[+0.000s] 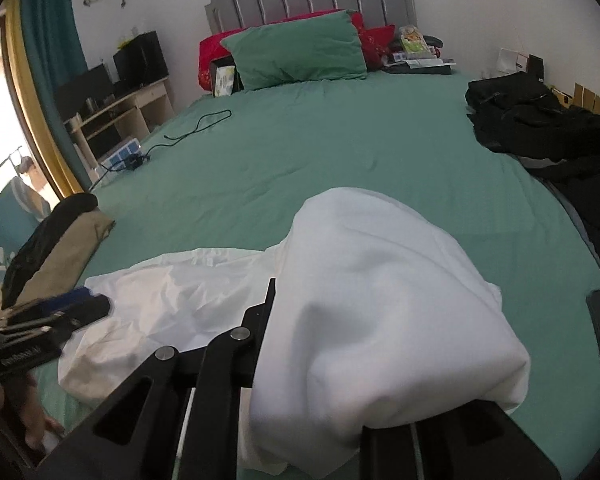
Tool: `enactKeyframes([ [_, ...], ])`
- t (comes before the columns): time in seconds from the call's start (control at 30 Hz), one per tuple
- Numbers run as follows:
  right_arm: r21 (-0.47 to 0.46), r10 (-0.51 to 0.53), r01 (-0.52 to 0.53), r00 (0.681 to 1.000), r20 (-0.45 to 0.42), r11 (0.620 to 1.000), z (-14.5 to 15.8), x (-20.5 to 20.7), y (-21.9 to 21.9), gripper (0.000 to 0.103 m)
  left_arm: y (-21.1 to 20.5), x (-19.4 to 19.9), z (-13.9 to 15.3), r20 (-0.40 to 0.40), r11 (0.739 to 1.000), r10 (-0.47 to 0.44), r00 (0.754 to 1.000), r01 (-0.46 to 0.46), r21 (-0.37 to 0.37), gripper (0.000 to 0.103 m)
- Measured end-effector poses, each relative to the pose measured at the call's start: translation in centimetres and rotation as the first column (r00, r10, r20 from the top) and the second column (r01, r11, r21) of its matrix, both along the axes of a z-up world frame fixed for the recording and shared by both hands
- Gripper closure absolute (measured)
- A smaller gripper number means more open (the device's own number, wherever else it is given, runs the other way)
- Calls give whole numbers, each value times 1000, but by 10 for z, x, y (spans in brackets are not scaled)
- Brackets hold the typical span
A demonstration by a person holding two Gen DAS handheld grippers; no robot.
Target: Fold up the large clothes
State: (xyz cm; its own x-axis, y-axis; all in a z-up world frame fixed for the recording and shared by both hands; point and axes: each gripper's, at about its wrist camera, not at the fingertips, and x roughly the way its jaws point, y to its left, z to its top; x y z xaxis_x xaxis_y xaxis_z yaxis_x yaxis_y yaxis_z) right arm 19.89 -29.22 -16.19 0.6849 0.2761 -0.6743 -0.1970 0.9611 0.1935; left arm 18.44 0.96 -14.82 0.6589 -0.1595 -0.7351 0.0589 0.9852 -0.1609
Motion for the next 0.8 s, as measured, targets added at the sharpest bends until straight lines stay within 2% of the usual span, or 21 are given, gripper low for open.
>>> enactKeyframes([
  [0.13,-19,-5,5,1000,-9,1000,5,1,15,87,26,-12,3,25,1000,28,999,-28,-1,43],
  [0.37,-75,6,-8,1000,-17,997,9,-2,40,87,66,-19,-6,18,995,93,996,-92,-35,43],
  [0.5,-108,24,-27,999,-32,994,10,-1,59,87,80,-22,-15,34,993,114,993,-114,-16,43],
  [0.8,-188,135,-148,988,-79,971,-3,-5,124,87,105,-29,-26,33,989,145,989,-144,-23,43],
])
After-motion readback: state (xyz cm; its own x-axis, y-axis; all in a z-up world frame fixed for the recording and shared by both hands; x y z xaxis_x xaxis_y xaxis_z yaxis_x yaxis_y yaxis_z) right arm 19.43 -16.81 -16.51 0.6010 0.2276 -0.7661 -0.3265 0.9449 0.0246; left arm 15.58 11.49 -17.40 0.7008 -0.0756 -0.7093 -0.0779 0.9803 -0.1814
